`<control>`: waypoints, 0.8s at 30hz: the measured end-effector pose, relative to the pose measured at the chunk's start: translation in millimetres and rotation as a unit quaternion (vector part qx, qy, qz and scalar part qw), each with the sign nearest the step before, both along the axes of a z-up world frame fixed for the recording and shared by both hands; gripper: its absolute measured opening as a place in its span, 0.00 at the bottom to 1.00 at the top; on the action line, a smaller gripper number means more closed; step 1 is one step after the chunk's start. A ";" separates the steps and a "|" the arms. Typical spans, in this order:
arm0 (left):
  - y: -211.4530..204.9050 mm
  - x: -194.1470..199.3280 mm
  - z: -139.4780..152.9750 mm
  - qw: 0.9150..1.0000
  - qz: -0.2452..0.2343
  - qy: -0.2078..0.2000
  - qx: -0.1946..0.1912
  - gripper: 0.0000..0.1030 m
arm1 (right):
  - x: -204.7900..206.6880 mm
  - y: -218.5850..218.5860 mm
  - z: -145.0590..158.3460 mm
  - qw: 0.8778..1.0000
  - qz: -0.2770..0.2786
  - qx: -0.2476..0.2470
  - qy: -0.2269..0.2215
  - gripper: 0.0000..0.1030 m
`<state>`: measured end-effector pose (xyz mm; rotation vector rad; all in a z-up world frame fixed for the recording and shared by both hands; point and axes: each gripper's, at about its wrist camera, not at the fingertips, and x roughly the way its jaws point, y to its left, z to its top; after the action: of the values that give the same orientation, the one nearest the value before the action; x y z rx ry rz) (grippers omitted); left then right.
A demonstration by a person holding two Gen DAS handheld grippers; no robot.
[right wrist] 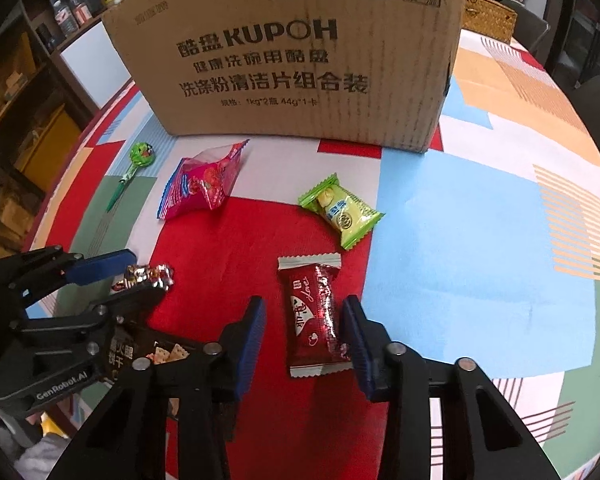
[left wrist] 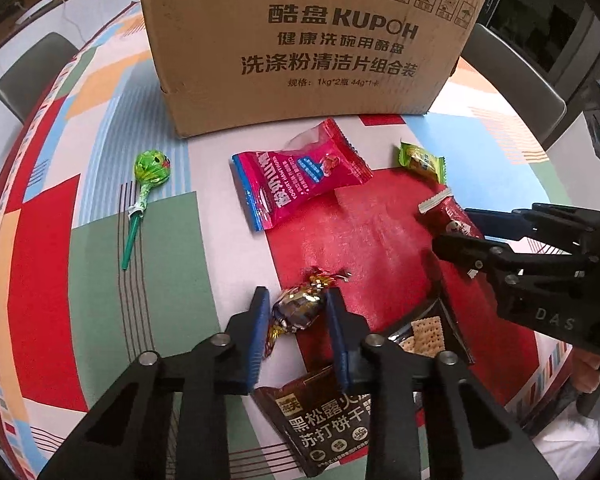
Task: Organize snacks
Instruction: 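Grasp the gold-wrapped candy with the left tool while the right tool grasps the red wrapped biscuit, then carry both snacks over the box and open both tools to release them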
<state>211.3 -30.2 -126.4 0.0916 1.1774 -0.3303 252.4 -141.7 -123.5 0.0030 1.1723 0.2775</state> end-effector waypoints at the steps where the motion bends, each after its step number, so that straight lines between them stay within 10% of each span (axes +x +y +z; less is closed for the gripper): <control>1: 0.5 0.4 0.2 1.000 0.001 0.001 -0.002 0.27 | 0.1 0.4 -0.6 1.000 -0.001 -0.001 -0.002 0.37; 5: -0.5 0.8 2.6 1.000 0.002 -0.001 -0.008 0.26 | 0.6 1.2 -1.5 1.000 -0.001 -0.004 -0.006 0.23; 24: 0.4 -7.8 63.5 0.996 0.004 -0.075 -0.048 0.26 | -11.6 5.8 40.9 0.998 0.002 0.030 -0.055 0.23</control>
<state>203.5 -29.8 -63.0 0.0276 1.0109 -0.3661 240.7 -135.9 -82.6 0.0366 1.0537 0.3123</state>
